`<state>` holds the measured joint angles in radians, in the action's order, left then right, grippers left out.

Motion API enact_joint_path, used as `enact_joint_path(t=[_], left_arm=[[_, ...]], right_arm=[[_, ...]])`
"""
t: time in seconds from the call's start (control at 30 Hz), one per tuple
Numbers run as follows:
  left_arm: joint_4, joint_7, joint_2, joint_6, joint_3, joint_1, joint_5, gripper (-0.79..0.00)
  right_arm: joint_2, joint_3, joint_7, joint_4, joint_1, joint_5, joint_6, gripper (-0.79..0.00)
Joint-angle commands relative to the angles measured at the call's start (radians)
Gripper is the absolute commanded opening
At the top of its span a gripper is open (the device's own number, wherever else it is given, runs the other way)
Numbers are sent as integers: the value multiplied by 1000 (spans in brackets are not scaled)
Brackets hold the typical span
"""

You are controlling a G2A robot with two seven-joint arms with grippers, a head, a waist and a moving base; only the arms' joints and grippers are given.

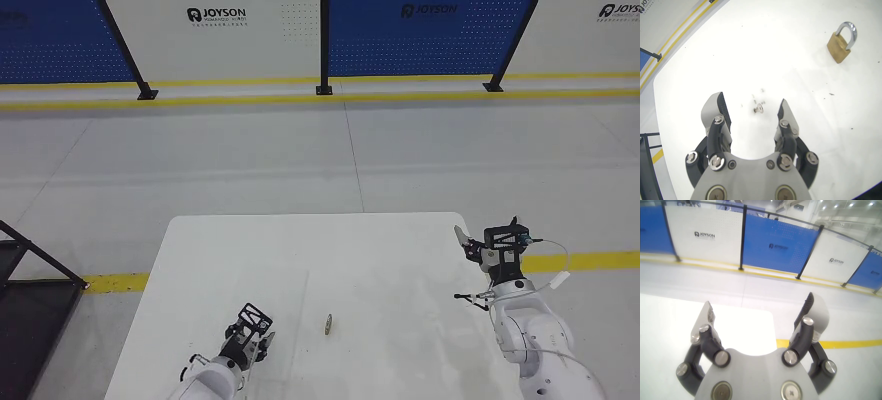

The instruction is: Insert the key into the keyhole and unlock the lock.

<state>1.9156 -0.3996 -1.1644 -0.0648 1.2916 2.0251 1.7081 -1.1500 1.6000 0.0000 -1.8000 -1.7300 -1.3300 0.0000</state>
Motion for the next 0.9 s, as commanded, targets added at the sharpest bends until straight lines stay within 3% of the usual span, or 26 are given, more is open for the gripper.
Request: enact_joint_path(t=[0.0, 0.3, 0.6, 0.87], left_arm=[[-9, -6, 0, 1, -8, 0, 12, -259], [-29, -40, -5, 27, -30, -15, 22, -366], [-63, -58, -9, 41, -43, -46, 26, -409], [-74, -62, -11, 48, -49, -58, 24, -526]], right_arm=[[0, 0, 0, 0, 0, 0, 0, 0], [0, 0, 0, 0, 0, 0, 0, 0], [0, 0, 0, 0, 0, 0, 0, 0], [0, 0, 0, 0, 0, 0, 0, 0]])
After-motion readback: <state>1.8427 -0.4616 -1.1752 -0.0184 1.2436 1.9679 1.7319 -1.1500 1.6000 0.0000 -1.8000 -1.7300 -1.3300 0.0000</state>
